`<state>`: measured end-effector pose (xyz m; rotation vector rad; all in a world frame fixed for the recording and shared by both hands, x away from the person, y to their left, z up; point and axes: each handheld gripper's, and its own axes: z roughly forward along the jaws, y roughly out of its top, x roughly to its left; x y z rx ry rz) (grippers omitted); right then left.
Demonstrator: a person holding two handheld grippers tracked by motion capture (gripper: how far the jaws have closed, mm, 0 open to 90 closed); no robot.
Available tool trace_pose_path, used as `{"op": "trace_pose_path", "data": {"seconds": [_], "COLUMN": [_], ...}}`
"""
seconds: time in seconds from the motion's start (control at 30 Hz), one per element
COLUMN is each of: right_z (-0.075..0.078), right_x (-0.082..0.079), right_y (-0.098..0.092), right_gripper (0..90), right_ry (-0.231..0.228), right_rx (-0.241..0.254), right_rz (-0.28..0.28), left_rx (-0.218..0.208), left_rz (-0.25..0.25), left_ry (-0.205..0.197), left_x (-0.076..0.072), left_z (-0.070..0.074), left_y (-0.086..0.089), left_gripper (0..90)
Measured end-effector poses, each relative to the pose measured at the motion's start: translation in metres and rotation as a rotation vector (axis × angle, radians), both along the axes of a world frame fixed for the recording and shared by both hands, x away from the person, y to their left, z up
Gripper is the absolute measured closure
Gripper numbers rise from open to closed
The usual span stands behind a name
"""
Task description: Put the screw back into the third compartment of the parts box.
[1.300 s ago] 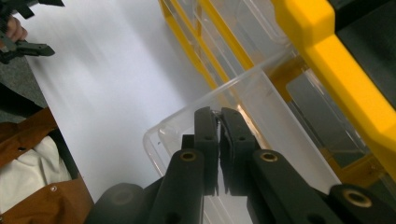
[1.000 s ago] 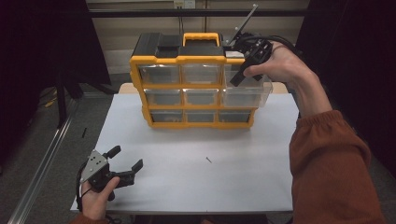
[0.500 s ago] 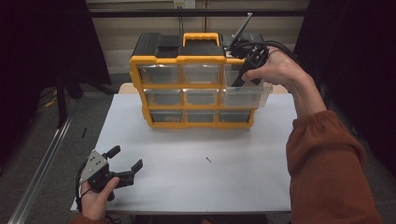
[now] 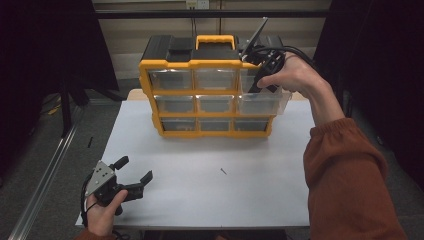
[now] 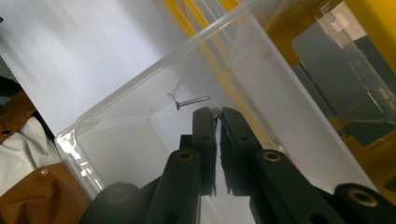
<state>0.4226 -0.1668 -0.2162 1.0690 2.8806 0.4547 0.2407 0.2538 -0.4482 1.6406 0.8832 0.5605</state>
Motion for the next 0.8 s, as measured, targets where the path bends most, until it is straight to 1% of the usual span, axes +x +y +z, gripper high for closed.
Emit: {"op": "trace_pose_path", "data": {"seconds": [0.07, 0.17, 0.27, 0.33, 0.47, 0.67, 0.73, 0.8], "right_z": [-0.001, -0.001, 0.000, 0.001, 0.003, 0.008, 0.010, 0.015], "right_x": [0.000, 0.000, -0.001, -0.001, -0.002, -0.004, -0.006, -0.007], "right_y": [0.001, 0.001, 0.001, 0.001, -0.001, -0.004, -0.006, -0.007], "right_gripper": [77.7, 76.7, 75.4, 75.1, 74.5, 72.6, 72.3, 71.9], "right_ry": [0.008, 0.000, 0.000, -0.011, -0.012, -0.029, -0.037, -0.047], "right_rx": [-0.004, -0.001, 0.001, 0.012, 0.021, 0.043, 0.054, 0.065], "right_rz": [0.005, -0.004, -0.006, -0.007, -0.003, -0.008, -0.007, -0.011], "left_rx": [0.002, -0.006, -0.001, -0.001, 0.001, -0.001, -0.004, 0.006], "left_rz": [-0.002, 0.001, -0.001, -0.001, -0.002, 0.000, 0.001, -0.004], "left_ry": [0.001, -0.001, 0.000, -0.001, -0.001, 0.000, 0.000, -0.001], "left_x": [0.000, 0.000, 0.000, 0.000, 0.000, 0.000, 0.000, 0.000], "left_z": [0.000, 0.000, 0.000, 0.000, 0.000, 0.000, 0.000, 0.000], "left_y": [0.000, -0.001, 0.000, 0.000, 0.000, -0.001, -0.001, -0.001], "left_gripper": [2.8, 2.8, 2.8, 2.8, 2.8, 2.8, 2.8, 2.8]}}
